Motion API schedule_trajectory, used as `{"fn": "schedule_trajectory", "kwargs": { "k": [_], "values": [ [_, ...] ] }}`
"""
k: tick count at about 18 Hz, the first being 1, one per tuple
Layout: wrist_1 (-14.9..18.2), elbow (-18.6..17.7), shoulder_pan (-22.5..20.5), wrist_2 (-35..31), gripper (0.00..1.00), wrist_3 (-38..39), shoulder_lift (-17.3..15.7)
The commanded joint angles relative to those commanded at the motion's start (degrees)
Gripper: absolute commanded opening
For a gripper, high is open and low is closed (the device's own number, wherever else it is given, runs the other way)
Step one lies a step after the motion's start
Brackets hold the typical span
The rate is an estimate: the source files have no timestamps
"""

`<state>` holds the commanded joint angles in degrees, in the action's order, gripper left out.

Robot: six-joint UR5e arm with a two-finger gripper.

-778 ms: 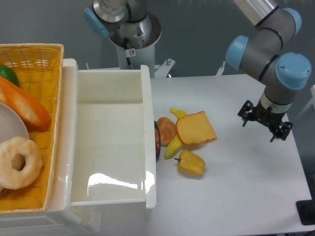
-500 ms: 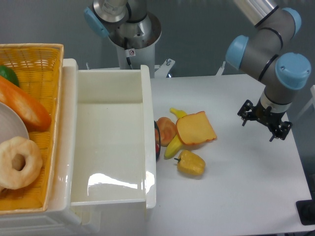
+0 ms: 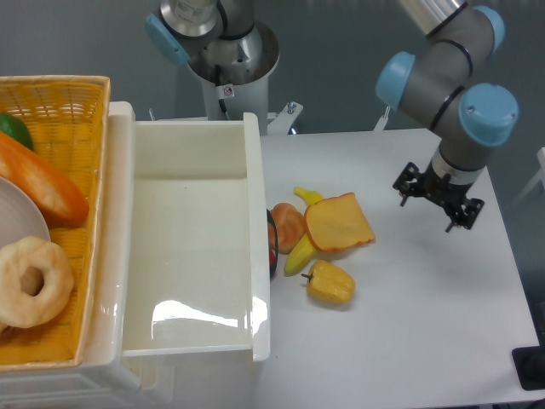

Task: Pick up the bread slice
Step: 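Move the open gripper over the toast-coloured bread slice and lower it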

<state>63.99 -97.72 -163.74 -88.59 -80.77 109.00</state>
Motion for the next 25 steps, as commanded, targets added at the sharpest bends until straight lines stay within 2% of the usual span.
{"fn": "schedule_trajectory", "kwargs": {
  "k": [4, 7, 12, 17, 23, 25],
  "values": [
    [0.09, -5.28, 0.00, 0.00, 1.00, -0.26, -4.75],
    [-0.26, -9.15, 0.44, 0.52, 1.00, -0.26, -6.95],
    [-7.02, -14.51, 3.51, 1.32, 1.00, 1.67, -7.31],
    [-7.47, -17.15, 6.41, 1.32, 1.00, 5.36, -8.98],
    [-7.73, -17.16, 9.49, 1.32, 1.00, 9.83, -9.42],
    [-10.01, -17.24, 10.71, 1.32, 1.00, 12.21, -8.72]
  ]
}}
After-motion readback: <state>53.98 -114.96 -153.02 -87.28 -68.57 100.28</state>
